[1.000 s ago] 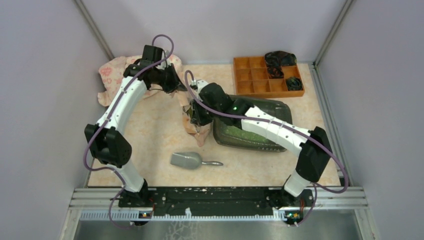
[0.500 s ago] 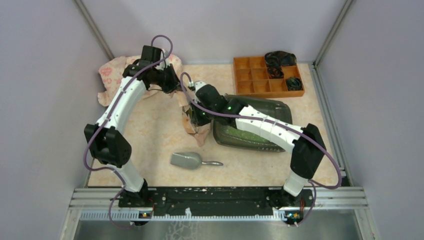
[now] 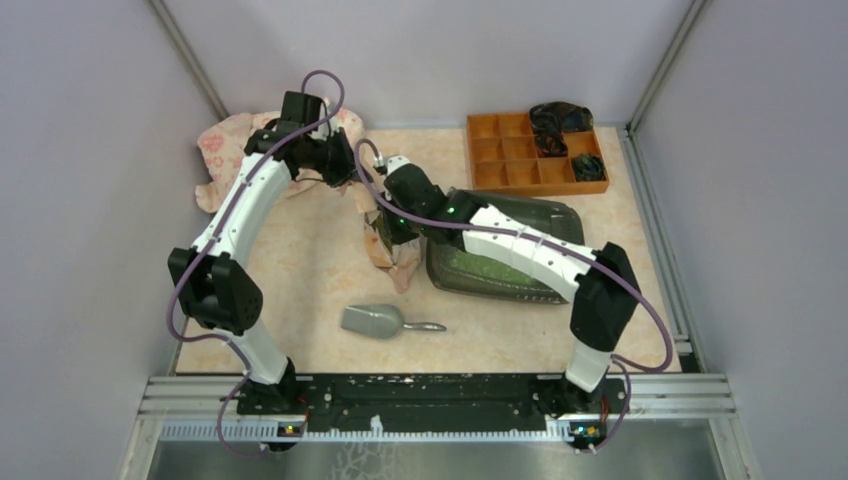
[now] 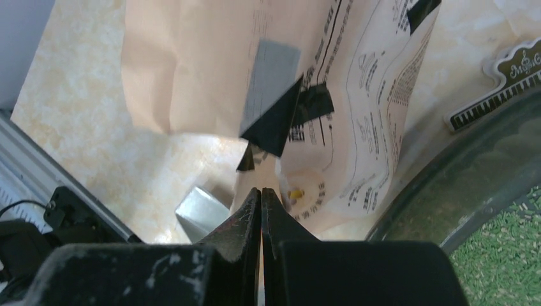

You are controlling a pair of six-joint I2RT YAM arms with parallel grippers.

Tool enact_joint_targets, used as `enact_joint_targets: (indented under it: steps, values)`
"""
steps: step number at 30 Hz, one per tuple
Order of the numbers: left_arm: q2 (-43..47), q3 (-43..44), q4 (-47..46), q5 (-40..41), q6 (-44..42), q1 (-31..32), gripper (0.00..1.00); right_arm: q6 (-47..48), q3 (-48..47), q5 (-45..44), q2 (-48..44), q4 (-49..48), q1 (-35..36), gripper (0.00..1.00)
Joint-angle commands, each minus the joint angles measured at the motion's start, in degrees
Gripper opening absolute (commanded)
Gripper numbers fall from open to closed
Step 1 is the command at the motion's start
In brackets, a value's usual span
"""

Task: Fill the litter box with clean litter
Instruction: Open the cat litter bag at the center of the board.

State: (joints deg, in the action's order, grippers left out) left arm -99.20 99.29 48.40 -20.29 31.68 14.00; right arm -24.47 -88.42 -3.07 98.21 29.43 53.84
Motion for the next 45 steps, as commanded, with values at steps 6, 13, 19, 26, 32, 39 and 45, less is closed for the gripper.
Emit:
enact_joint_targets:
  steps: [6,13,19,26,32,39,45]
  values:
    - [2.0,-1.8,-2.8,-0.1,-0.4,-0.7,0.00,0.7,-9.0,-4.8,8.7,1.2,2.2,0.00]
    - [2.5,-4.1,-3.5,0.6,-1.4,-1.9,0.00,3.5,-5.8,-8.6,10.1,-1.0,2.3,0.25]
    - [3.4,-8.8,-6.3,-0.5,-1.8,-5.3,0.00,5.7,-4.4,-9.7,10.2,-1.7,0.7,0.49]
    - [3.7,-1.1,-5.3,-3.6,-1.8,-9.9,0.00,8.1,-11.2,-8.8,13.6,-1.3,-0.1,0.53]
    - [1.9,10.6,-0.3,-5.5,-2.7,-13.3,0.00,9.0,-21.0,-6.7,19.3,-0.4,-1.2,0.53]
    - [3.9,-2.4,-5.5,-9.4,-2.1,-12.0,0.00,6.3,-13.6,-3.5,21.6,-7.5,-2.6,0.53]
    - [3.3,-11.5,-9.8,-7.6,-1.6,-9.7,0.00,5.4,-12.8,-2.1,25.8,-10.7,-2.8,0.53]
